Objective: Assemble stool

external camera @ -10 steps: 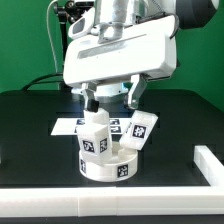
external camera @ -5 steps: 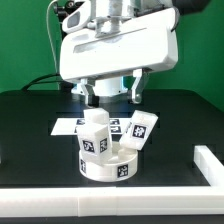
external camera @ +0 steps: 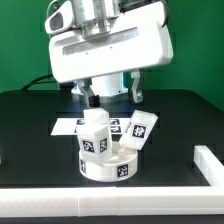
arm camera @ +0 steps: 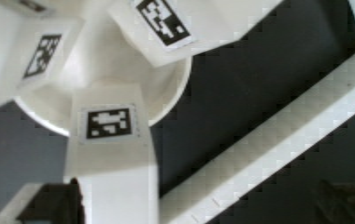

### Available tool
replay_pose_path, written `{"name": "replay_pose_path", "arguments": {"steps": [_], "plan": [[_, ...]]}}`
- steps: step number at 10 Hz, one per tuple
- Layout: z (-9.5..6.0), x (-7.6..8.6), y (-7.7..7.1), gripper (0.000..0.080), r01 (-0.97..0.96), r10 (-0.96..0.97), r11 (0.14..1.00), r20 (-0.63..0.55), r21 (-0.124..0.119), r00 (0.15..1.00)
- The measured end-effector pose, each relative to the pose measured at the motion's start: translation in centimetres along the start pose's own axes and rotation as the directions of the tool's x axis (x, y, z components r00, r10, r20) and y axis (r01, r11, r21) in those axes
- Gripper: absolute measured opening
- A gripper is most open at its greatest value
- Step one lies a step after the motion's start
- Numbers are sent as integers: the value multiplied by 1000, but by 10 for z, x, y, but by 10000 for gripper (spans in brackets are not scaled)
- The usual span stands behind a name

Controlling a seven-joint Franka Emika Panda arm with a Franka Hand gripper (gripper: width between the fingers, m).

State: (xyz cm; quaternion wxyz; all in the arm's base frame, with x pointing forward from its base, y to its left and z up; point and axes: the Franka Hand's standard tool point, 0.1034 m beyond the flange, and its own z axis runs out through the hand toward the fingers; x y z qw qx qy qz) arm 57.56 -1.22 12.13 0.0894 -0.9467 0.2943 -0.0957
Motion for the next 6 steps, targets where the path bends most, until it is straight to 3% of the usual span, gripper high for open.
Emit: {"name": "replay_pose_path", "arguments": {"steps": [3,6], "plan": [[3,-8,-10,648,232,-232,973,14,-9,973],[2,-5,-6,648,358,-358,933,14,-19,934]]}}
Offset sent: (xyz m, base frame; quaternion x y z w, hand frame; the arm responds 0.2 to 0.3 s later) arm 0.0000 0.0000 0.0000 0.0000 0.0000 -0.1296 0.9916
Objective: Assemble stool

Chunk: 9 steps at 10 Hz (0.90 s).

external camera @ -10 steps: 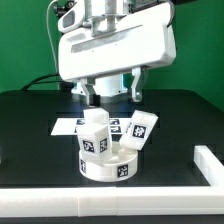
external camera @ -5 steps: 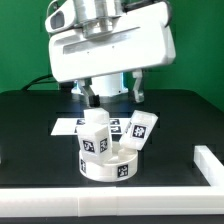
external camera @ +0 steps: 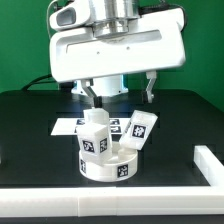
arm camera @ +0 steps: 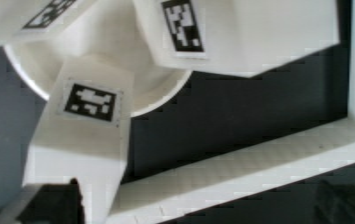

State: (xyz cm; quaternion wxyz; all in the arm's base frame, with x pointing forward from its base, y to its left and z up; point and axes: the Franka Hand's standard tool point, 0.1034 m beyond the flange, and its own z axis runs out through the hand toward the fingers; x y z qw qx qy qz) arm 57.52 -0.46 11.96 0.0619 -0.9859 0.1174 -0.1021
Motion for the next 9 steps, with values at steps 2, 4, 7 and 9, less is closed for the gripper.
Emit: {"name": "replay_pose_path", "arguments": {"steps": [2,4,7,9], "plan": [[-1,2,4,648,173,-174,985,-14,-21,985],[0,0,5,648,445,-447,893,-20,-69,894],[-1,-4,-8,648,706,-705,703,46,-84,708],[-2,-2,-3,648,756,-754,648,55,-95,654]]}}
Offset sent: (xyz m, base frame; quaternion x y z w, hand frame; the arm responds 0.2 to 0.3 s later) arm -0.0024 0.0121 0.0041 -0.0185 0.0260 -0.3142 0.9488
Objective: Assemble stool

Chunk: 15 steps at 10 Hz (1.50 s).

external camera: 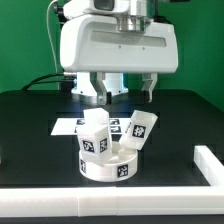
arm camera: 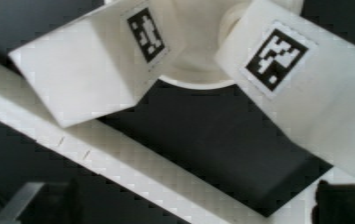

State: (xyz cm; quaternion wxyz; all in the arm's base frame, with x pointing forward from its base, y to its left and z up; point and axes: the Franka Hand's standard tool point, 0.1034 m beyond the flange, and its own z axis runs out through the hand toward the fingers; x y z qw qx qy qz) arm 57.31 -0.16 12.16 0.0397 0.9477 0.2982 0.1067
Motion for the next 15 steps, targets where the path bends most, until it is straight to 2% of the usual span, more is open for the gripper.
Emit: {"name": "replay_pose_path", "arguments": {"steps": [3,4,5,6,7,8,9,10,12,13,14,15], "plan": [[0,-2,4,648,195,-195,981,19,-14,981],[-2,-2,-1,648,385,-384,923,35,-20,923],[-3,0,-4,648,481,-480,876,50,-21,876],[-2,4,-13,648,608,-606,794,76,-12,792],[1,5,-24,648,702,-699,712,102,13,708],[3,4,-28,648,747,-745,664,114,35,657],[2,2,-23,648,787,-784,616,118,38,609],[3,0,-21,648,806,-804,591,122,41,583],[3,-1,-22,648,800,-798,599,123,42,590],[6,-1,-28,648,796,-792,605,116,25,599],[11,-6,-41,648,797,-795,603,111,37,597],[13,-7,-48,648,794,-793,606,110,45,599]]}}
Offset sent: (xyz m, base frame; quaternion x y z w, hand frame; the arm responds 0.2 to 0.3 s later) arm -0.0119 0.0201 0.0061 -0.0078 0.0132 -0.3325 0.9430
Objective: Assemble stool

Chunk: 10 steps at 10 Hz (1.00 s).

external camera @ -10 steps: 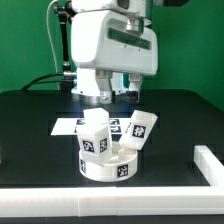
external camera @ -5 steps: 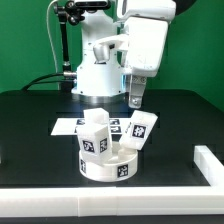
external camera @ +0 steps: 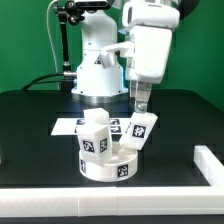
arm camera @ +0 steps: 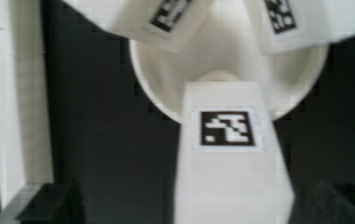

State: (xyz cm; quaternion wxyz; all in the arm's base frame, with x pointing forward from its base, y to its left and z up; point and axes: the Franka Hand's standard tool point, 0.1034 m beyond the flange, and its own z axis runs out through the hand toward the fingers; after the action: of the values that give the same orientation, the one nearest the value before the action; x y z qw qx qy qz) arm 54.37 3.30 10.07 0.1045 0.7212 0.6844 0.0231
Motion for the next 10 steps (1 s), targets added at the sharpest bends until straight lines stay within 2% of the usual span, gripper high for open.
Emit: {"name": "replay_pose_path", "arguments": {"steps": [4,6,8,9,10], "plan": [[7,0,-5,648,-22,22,1000,6,16,1000],[8,-2,-5,648,-28,28,999,7,17,1000],[11,-4,-6,376,-30,30,999,10,23,999],[11,-5,-7,334,-32,32,999,11,24,999],[11,-5,-7,334,-33,33,999,11,24,999]]}}
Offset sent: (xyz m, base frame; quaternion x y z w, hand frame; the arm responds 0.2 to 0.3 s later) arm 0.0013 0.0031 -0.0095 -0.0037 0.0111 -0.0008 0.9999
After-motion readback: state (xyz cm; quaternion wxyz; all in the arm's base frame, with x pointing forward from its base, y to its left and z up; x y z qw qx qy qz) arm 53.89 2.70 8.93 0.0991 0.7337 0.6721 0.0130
